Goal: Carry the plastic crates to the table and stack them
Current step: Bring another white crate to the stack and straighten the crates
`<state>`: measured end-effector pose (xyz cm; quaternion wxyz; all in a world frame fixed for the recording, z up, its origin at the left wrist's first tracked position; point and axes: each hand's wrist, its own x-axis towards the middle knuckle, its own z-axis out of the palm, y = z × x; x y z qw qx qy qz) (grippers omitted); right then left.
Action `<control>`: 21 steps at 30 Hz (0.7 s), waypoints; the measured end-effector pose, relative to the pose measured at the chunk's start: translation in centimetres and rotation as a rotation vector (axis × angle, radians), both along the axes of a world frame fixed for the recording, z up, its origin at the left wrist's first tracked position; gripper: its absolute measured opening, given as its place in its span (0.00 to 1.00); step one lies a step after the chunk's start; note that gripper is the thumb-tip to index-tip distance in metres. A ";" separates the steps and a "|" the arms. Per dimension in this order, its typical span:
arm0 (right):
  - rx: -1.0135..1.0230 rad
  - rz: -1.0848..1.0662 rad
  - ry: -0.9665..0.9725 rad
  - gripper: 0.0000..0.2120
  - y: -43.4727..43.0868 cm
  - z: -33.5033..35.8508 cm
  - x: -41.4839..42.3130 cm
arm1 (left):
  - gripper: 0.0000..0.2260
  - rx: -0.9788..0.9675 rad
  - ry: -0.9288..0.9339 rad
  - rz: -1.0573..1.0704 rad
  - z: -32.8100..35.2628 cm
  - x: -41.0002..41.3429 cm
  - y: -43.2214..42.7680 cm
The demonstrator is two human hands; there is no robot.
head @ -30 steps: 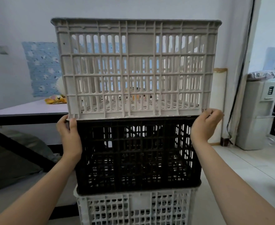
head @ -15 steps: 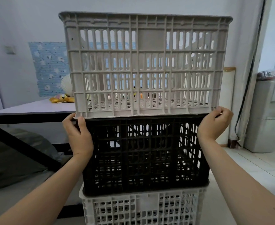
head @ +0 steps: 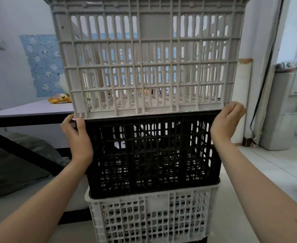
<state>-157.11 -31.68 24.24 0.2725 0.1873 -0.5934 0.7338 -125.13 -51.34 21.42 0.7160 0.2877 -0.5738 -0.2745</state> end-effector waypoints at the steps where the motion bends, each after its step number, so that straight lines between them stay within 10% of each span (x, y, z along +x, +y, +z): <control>1: 0.009 0.045 -0.016 0.15 0.4 0.2 -0.1 | 0.18 0.021 -0.009 -0.028 0.1 0.1 0.1; 9: 0.147 0.368 -0.157 0.33 1.4 -3.9 0.7 | 0.28 0.089 -0.253 -0.073 -2.5 1.9 -1.0; 21: 0.367 0.471 -0.371 0.33 3.3 -12.8 2.0 | 0.27 0.445 -0.403 -0.334 -12.1 3.1 3.2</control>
